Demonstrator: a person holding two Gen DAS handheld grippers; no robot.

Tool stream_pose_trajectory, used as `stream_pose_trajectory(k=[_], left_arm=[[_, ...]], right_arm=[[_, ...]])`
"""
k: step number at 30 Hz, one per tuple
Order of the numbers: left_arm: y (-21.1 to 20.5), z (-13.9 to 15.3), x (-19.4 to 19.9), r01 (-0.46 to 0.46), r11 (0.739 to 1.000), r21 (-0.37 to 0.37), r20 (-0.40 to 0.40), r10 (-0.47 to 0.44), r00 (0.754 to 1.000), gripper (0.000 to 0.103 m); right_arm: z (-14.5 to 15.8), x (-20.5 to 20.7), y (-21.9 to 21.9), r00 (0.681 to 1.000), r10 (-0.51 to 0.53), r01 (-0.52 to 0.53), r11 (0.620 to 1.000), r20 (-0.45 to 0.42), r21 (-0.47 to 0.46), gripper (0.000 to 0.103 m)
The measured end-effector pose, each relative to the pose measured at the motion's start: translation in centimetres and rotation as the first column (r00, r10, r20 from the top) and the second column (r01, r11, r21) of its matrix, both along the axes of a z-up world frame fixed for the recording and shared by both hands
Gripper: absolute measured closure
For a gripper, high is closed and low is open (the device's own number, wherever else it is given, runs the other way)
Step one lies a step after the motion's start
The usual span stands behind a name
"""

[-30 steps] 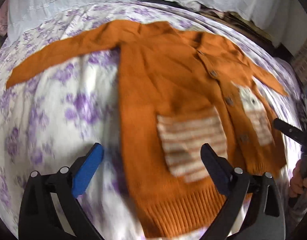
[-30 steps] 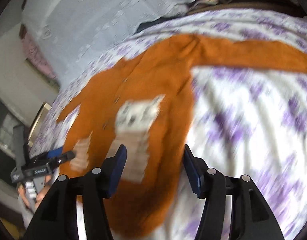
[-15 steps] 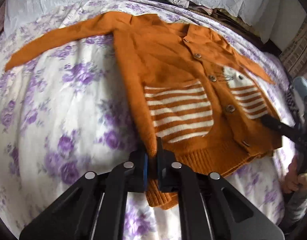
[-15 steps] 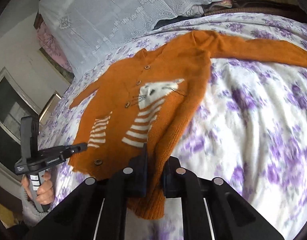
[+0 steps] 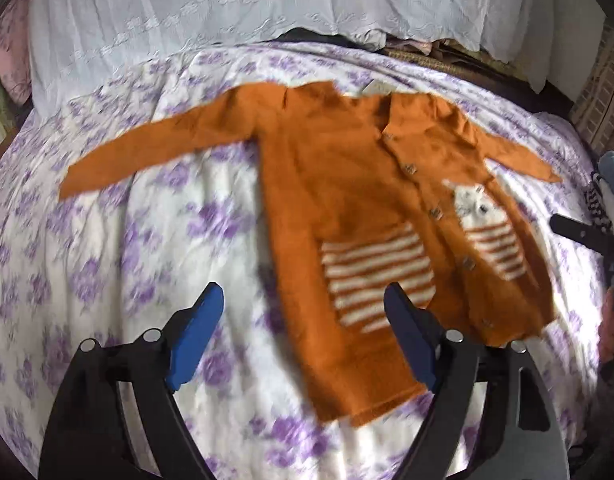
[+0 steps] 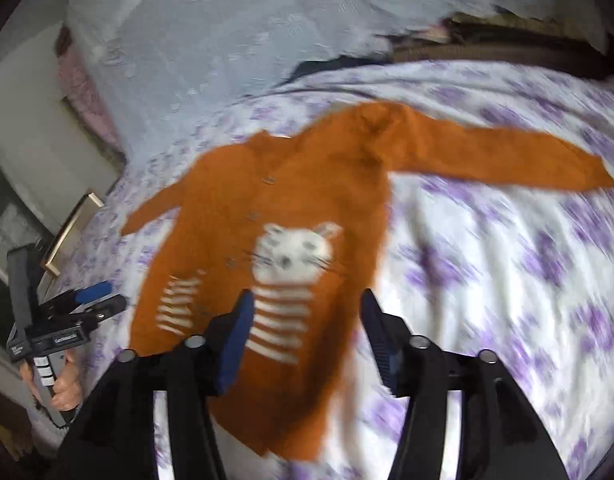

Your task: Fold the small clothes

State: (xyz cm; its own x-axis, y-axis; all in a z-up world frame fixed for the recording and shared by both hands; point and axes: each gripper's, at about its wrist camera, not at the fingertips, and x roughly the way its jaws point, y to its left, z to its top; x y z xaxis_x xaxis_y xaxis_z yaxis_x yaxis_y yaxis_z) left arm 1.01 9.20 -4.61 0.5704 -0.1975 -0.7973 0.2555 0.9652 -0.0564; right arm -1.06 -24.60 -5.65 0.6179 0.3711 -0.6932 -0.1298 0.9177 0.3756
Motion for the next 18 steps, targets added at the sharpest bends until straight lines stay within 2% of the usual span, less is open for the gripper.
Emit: stream_pose_trajectory(k=[2, 3, 4, 5, 6, 7, 9, 12, 14, 17, 18], left_arm=[[-1.1, -0.7, 1.3, 0.033, 0.999, -0.002, -0.037, -0.033, 0.999, 0.014], [-1.9, -1.7, 2.1, 0.058, 0.998, 0.012, -0.077, -0.057, 0.995, 0.012], [-2.7, -3.2, 3.1, 0.066, 0.997, 0.040, -0.128, -0.060, 0.990, 0.012], [-3.1, -5.1, 4.2, 0.050, 0.994, 0.095, -0.193, -0.031, 0.981, 0.012], [-3.3, -5.8, 4.6, 0.047, 0.992, 0.121, -0.202, -0.021, 0.979, 0.010], [-3.4, -5.5, 4.6, 0.055, 0.990, 0.129, -0.180, -0.031, 0.983, 0.011], [-3.9, -3.6, 5.0, 0.065, 0.987, 0.146, -0.127, -0.046, 0.991, 0.011], [-5.0, -0.1, 7.2, 0.044, 0.985, 0.165, -0.021, -0.041, 0.999, 0.010], [-6.1, 1.4, 10.3, 0.005, 0.980, 0.197, 0.033, -0.012, 0.999, 0.008], [-7.1, 1.4, 15.5, -0.085, 0.969, 0.232, 0.071, 0.070, 0.995, 0.008], [-7.1, 1.2, 16.9, -0.104, 0.966, 0.238, 0.073, 0.089, 0.993, 0.008]], right_arm=[[-1.1, 1.9, 2.1, 0.998, 0.059, -0.060, 0.998, -0.038, -0.035, 0.040], [-2.4, 2.8, 2.8, 0.992, 0.085, -0.088, 0.996, -0.090, -0.034, 0.040], [-4.7, 4.1, 3.5, 0.977, 0.110, -0.116, 0.993, -0.181, -0.023, 0.039], [-5.3, 4.3, 3.4, 0.976, 0.109, -0.116, 0.993, -0.188, -0.024, 0.039], [-4.8, 4.4, 3.2, 0.981, 0.109, -0.115, 0.993, -0.161, -0.030, 0.040], [-4.4, 4.6, 2.9, 0.980, 0.108, -0.112, 0.993, -0.167, -0.020, 0.040], [-2.2, 5.7, 1.5, 0.991, 0.077, -0.074, 0.997, -0.110, 0.035, 0.040], [0.4, 9.5, 0.2, 1.000, -0.010, 0.010, 1.000, -0.010, 0.009, 0.040], [1.0, 12.9, -0.1, 0.996, -0.079, 0.079, 0.997, 0.033, -0.010, 0.059], [0.3, 17.4, -0.4, 0.990, -0.137, 0.137, 0.991, 0.043, 0.009, 0.075], [-0.4, 19.3, -0.4, 0.987, -0.159, 0.158, 0.987, 0.034, 0.016, 0.078]])
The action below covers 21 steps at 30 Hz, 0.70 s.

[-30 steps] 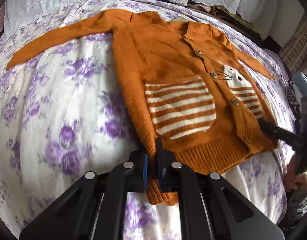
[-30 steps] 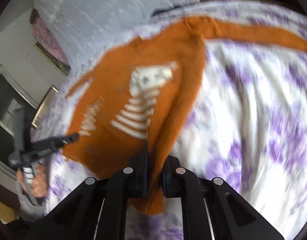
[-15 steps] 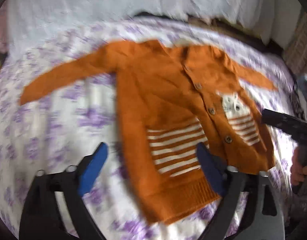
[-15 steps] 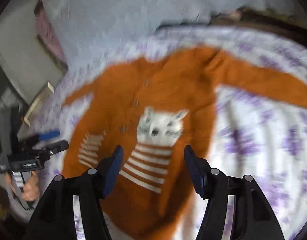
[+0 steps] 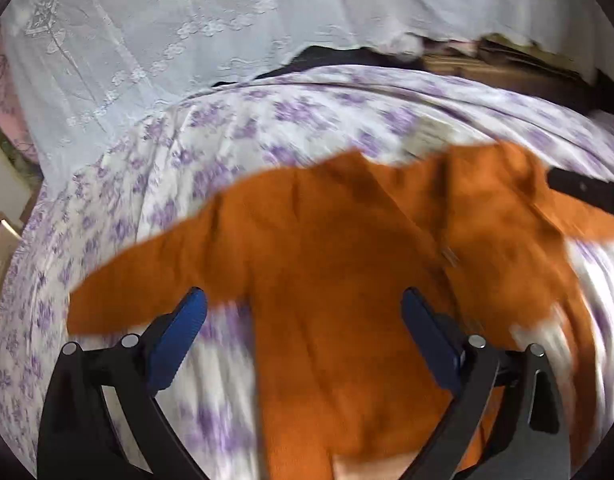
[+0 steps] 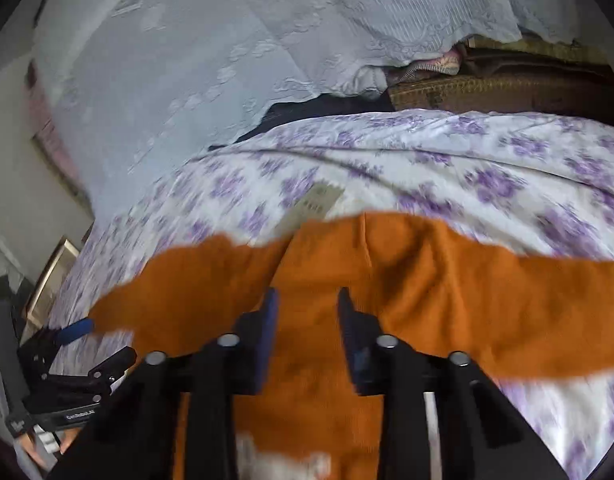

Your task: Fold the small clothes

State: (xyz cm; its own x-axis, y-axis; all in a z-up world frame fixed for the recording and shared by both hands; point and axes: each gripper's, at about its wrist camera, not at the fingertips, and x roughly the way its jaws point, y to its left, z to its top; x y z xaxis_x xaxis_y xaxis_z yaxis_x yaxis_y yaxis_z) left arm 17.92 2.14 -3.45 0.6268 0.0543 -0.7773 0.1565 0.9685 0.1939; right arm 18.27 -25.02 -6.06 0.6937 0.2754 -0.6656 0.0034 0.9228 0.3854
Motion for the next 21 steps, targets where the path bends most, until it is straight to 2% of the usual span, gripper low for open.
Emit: stream_pose_trajectory(k=[3, 5, 6, 7, 9, 12, 13, 17, 21], left_arm=[[1.0, -2.5, 4.7, -0.103, 0.995, 0.013, -0.017, 0.103, 0.994, 0.008], [1.8, -5.0, 7.2, -0.152, 0.988, -0.005, -0.075, 0.151, 0.986, 0.008], [2.5, -6.8, 8.4, -0.172, 0.985, -0.014, -0.115, 0.169, 0.979, 0.004], [2.9, -7.6, 8.7, -0.176, 0.984, -0.028, -0.124, 0.171, 0.977, 0.004], [3.1, -7.1, 8.5, -0.170, 0.984, -0.055, -0.101, 0.164, 0.981, 0.004], [2.9, -7.3, 8.3, -0.164, 0.986, -0.041, -0.087, 0.160, 0.983, 0.004], [2.8, -7.1, 8.2, -0.161, 0.986, -0.043, -0.075, 0.157, 0.985, 0.004], [3.3, -6.0, 6.2, -0.128, 0.986, -0.106, -0.018, 0.127, 0.992, 0.005], [3.2, -5.2, 4.4, -0.124, 0.987, -0.101, 0.019, 0.126, 0.992, 0.005]], right_arm=[[-2.5, 3.9, -0.4, 0.999, -0.044, 0.044, 0.999, -0.019, -0.001, 0.081], [-4.2, 5.7, -1.2, 0.997, -0.074, 0.073, 0.997, -0.037, -0.029, 0.082], [-5.3, 6.8, -1.7, 0.995, -0.080, 0.079, 0.996, -0.059, -0.031, 0.082], [-6.4, 7.4, -2.0, 0.993, -0.085, 0.083, 0.996, -0.087, -0.025, 0.085], [-7.3, 7.8, -3.9, 0.990, -0.089, 0.099, 0.991, -0.107, 0.091, 0.089], [-7.1, 7.5, -4.0, 0.993, -0.076, 0.084, 0.992, -0.093, 0.089, 0.088], [-6.9, 7.2, -3.8, 0.994, -0.073, 0.080, 0.993, -0.080, 0.084, 0.086], [-5.5, 4.5, -4.1, 0.997, -0.072, 0.071, 0.991, -0.002, 0.110, 0.064], [-5.4, 0.7, -5.7, 0.991, -0.131, 0.127, 0.978, 0.017, 0.168, 0.059]])
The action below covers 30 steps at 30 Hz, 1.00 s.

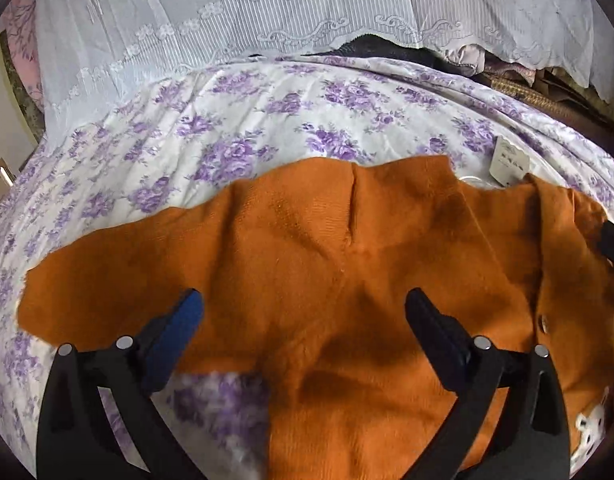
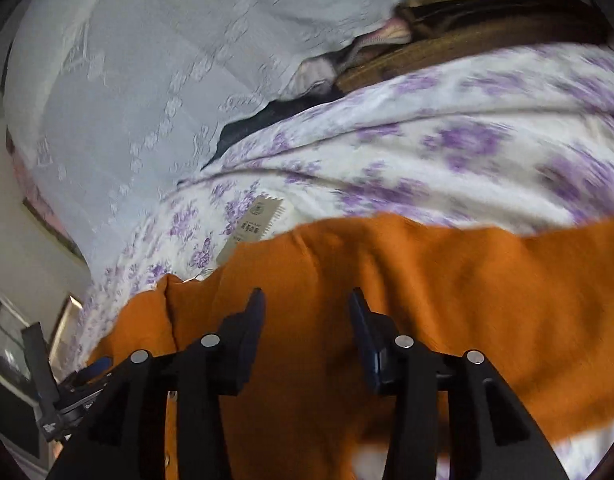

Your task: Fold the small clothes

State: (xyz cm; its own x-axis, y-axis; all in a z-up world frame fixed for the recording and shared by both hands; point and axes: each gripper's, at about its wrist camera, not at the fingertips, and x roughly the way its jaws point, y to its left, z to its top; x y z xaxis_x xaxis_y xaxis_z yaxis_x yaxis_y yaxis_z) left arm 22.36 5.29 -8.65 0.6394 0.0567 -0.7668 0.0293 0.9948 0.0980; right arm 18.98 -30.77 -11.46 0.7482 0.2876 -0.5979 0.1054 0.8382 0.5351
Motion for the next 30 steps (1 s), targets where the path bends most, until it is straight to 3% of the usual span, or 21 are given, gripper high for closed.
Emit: stream_pose_trajectory(k=[6, 14, 18, 22, 25, 30], left_arm=[[-0.6, 1.1, -4.4, -0.003, 0.999, 0.045, 0.006, 0.003, 1.000, 0.005], [-5.1, 1.0, -11.9, 0.135, 0.990, 0.039, -0.024, -0.135, 0.991, 0.005], [-7.7, 0.0, -14.6, 0.212, 0.975, 0.072, -0.041, -0.210, 0.977, 0.005], [-8.8, 0.2, -16.3, 0.216, 0.965, 0.146, 0.011, -0.220, 0.975, 0.005], [-8.8, 0.5, -16.6, 0.234, 0.964, 0.125, 0.027, -0.239, 0.971, 0.005], [-8.6, 0.7, -16.6, 0.236, 0.966, 0.109, 0.032, -0.241, 0.970, 0.005]], right_arm=[[-0.1, -5.1, -2.9, 0.994, -0.105, 0.106, 0.991, -0.006, 0.078, 0.058], [-1.0, -12.0, -6.5, 0.975, -0.220, 0.222, 0.959, -0.031, 0.175, 0.058], [-1.3, -15.4, -9.9, 0.944, -0.328, 0.327, 0.910, -0.040, 0.254, 0.058], [-1.9, -16.9, -13.3, 0.891, -0.450, 0.448, 0.849, -0.062, 0.280, 0.058], [-3.0, -16.9, -15.1, 0.872, -0.484, 0.479, 0.814, -0.072, 0.330, 0.058], [-3.5, -15.8, -17.0, 0.852, -0.522, 0.501, 0.787, -0.045, 0.359, 0.055]])
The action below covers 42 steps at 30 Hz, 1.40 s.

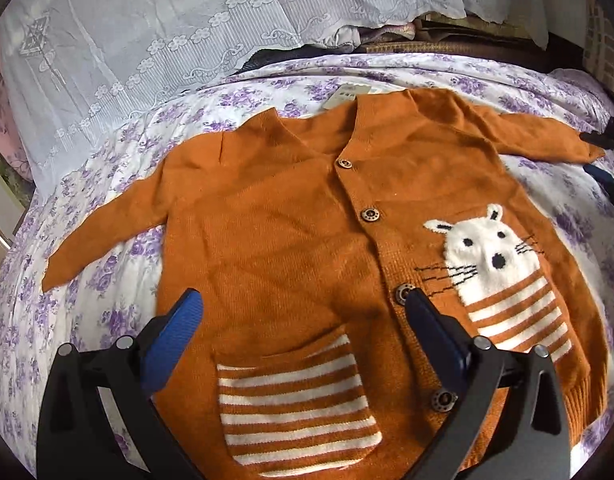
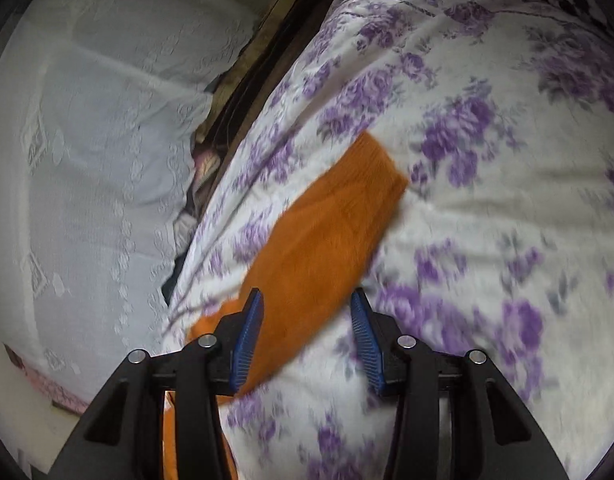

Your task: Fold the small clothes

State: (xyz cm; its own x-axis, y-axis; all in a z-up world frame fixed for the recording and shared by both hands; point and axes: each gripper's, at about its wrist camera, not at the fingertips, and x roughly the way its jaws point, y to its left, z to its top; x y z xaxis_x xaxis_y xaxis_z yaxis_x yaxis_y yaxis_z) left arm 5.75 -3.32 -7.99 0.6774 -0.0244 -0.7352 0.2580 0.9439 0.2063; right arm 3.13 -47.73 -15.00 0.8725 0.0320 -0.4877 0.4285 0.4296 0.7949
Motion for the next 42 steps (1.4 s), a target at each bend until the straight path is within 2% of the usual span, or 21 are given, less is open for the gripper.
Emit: stream_pose_trajectory(k=[2, 3, 9, 10, 12, 13, 14, 15, 16, 18, 20, 23, 24, 26, 28, 29, 30, 32, 42], left_arm=[[0.0, -0.3, 0.1, 0.000, 1.000, 0.002, -0.013, 0.000, 1.000, 0.005], [0.0, -0.5, 0.2, -0.001, 1.000, 0.004, -0.019, 0.001, 1.000, 0.005], [-0.1, -1.0, 0.6, -0.002, 1.000, 0.004, -0.036, 0.002, 0.999, 0.005], [-0.1, -1.0, 0.6, -0.002, 1.000, 0.003, -0.037, 0.002, 0.999, 0.005], [0.1, -0.9, 0.7, -0.004, 1.000, 0.001, -0.040, 0.004, 0.999, 0.005], [0.2, -0.8, 0.7, -0.008, 1.000, 0.002, -0.038, 0.008, 0.999, 0.005], [0.4, -0.4, 0.8, -0.016, 1.000, 0.007, -0.030, 0.016, 0.999, 0.005], [0.8, 0.1, 0.8, -0.024, 1.000, 0.006, -0.017, 0.024, 1.000, 0.005], [1.1, 0.5, 0.9, -0.028, 1.000, -0.001, -0.011, 0.028, 1.000, 0.005], [2.4, 1.8, 1.4, -0.039, 0.999, -0.021, -0.005, 0.039, 0.999, 0.005], [4.4, 2.6, 2.1, -0.066, 0.998, -0.010, 0.013, 0.066, 0.998, 0.005], [7.3, 2.4, 2.8, -0.126, 0.991, 0.041, 0.077, 0.122, 0.989, 0.005], [8.6, 1.8, 3.3, -0.155, 0.987, 0.036, 0.083, 0.152, 0.985, 0.005], [11.3, 0.2, 4.5, -0.218, 0.976, -0.015, 0.032, 0.218, 0.975, 0.005], [13.0, -1.2, 6.2, -0.269, 0.961, -0.067, -0.092, 0.263, 0.960, 0.005], [13.9, -1.4, 6.8, -0.280, 0.952, -0.123, -0.141, 0.262, 0.955, 0.005], [14.6, -1.3, 7.0, -0.293, 0.943, -0.160, -0.148, 0.271, 0.951, 0.005], [15.1, -1.3, 7.2, -0.302, 0.936, -0.179, -0.149, 0.277, 0.949, 0.005], [14.3, -1.7, 7.6, -0.292, 0.947, -0.133, -0.144, 0.273, 0.951, 0.004]], right_arm=[[0.1, 0.3, -0.6, 0.995, 0.019, -0.020, 1.000, 0.097, 0.006, 0.036], [0.2, 0.3, -0.7, 0.989, 0.016, -0.017, 1.000, 0.144, 0.008, 0.032], [0.4, 1.6, -1.1, 0.991, -0.016, 0.017, 1.000, 0.132, -0.007, 0.029], [0.4, 1.7, -1.2, 0.993, -0.013, 0.015, 1.000, 0.121, -0.014, 0.032], [0.1, 2.0, -1.3, 0.999, -0.017, 0.018, 0.999, 0.051, -0.029, 0.055], [-0.3, 2.5, -1.4, 0.999, -0.025, 0.026, 0.999, 0.023, -0.026, 0.082], [-1.1, 2.4, -1.8, 0.999, -0.041, 0.041, 0.999, 0.005, 0.003, 0.100], [-2.0, 2.1, -2.4, 0.998, -0.053, 0.050, 0.996, 0.033, 0.067, 0.100], [-1.9, 2.0, -2.6, 0.997, -0.051, 0.047, 0.996, 0.052, 0.079, 0.099], [-1.7, 2.1, -2.3, 0.998, -0.040, 0.037, 0.998, 0.045, 0.053, 0.099], [-1.3, 2.2, -2.0, 0.998, -0.039, 0.038, 0.999, 0.046, 0.023, 0.097], [-0.3, 2.5, -1.4, 0.997, -0.006, 0.006, 1.000, 0.082, -0.005, 0.097], [0.1, 2.6, -1.1, 0.996, 0.008, -0.006, 1.000, 0.088, -0.021, 0.097], [1.4, 2.9, -0.1, 0.994, 0.041, -0.034, 0.997, 0.098, -0.075, 0.098], [2.6, 3.1, 1.1, 0.991, 0.080, -0.065, 0.989, 0.108, -0.130, 0.098], [3.1, 3.2, 1.5, 0.989, 0.095, -0.077, 0.986, 0.112, -0.151, 0.098], [3.8, 3.5, 2.3, 0.986, 0.117, -0.095, 0.979, 0.117, -0.179, 0.098], [4.8, 3.9, 3.4, 0.982, 0.144, -0.116, 0.970, 0.120, -0.212, 0.098], [8.4, 7.7, 10.3, 0.944, 0.309, -0.261, 0.915, 0.117, -0.307, 0.098]])
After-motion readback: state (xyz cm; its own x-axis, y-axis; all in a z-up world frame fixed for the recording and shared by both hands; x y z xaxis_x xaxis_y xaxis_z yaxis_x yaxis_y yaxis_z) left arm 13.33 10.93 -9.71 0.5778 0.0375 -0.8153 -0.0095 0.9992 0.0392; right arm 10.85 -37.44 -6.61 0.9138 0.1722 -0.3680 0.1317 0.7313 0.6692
